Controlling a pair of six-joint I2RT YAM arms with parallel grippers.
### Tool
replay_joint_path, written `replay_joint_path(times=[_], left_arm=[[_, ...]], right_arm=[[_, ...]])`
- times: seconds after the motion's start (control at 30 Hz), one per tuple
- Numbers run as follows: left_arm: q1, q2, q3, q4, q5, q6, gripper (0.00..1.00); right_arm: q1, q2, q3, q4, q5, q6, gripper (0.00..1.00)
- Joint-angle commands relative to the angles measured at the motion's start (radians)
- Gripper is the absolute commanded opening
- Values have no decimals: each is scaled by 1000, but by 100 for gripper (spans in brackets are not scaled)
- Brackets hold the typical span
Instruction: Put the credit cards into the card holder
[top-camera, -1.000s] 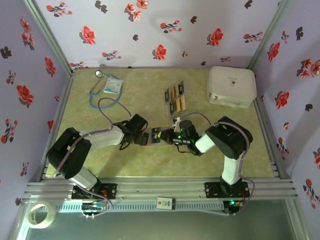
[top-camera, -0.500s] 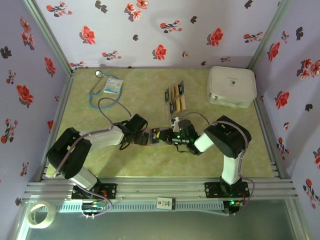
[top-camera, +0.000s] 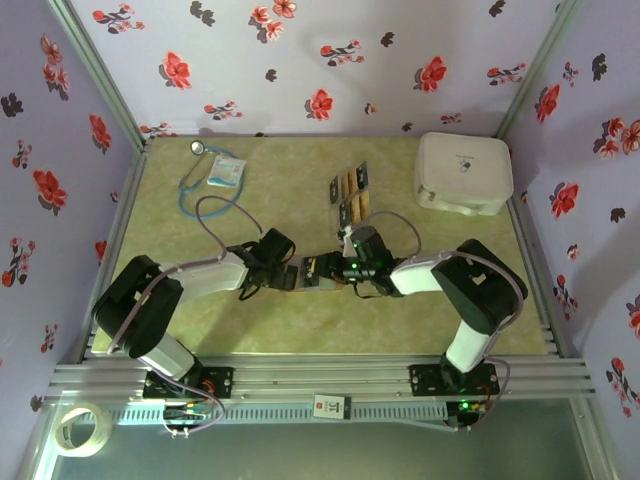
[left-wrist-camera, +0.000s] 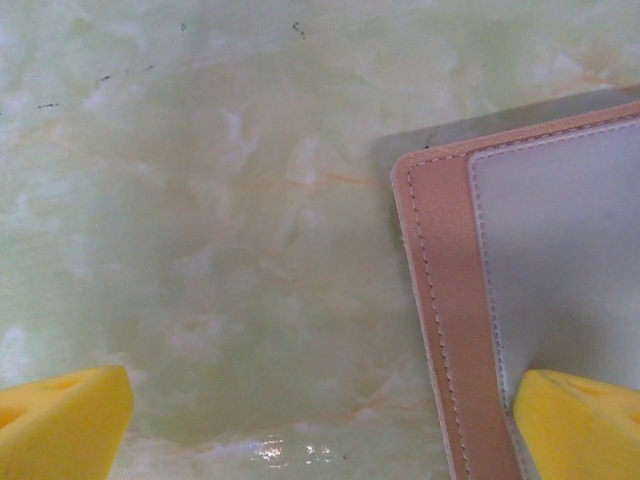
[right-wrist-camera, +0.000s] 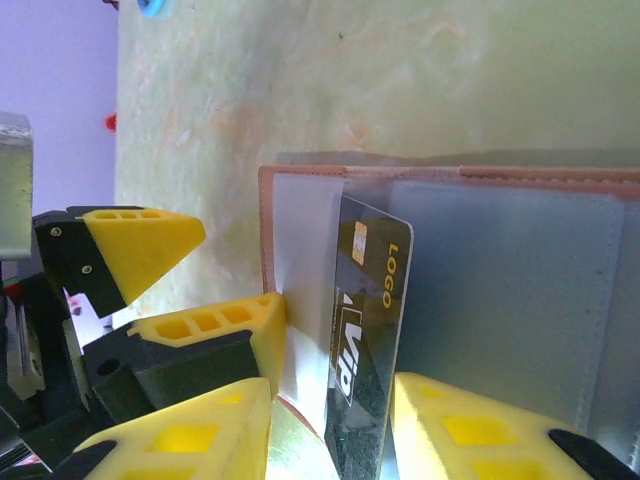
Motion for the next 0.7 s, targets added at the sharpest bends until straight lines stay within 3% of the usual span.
replay_joint_path(times=[0.0, 0.2, 0.37, 0.5, 0.67], left_arm=[[-1, 17, -23, 13, -9, -5, 100], [29, -20, -2, 13, 37, -8, 100], [69, -69, 21, -16, 44, -16, 100], [104, -79, 20, -36, 38, -14, 100], [121, -64, 14, -59, 16, -16, 100]], right_arm=[[5, -63, 59, -204, 56, -101, 36], [7, -102, 172, -470, 178, -198, 28], [24, -87, 271, -662, 299, -274, 12], [42, -57, 330, -748, 358, -311, 4], [81, 3, 379, -799, 385, -327, 0]])
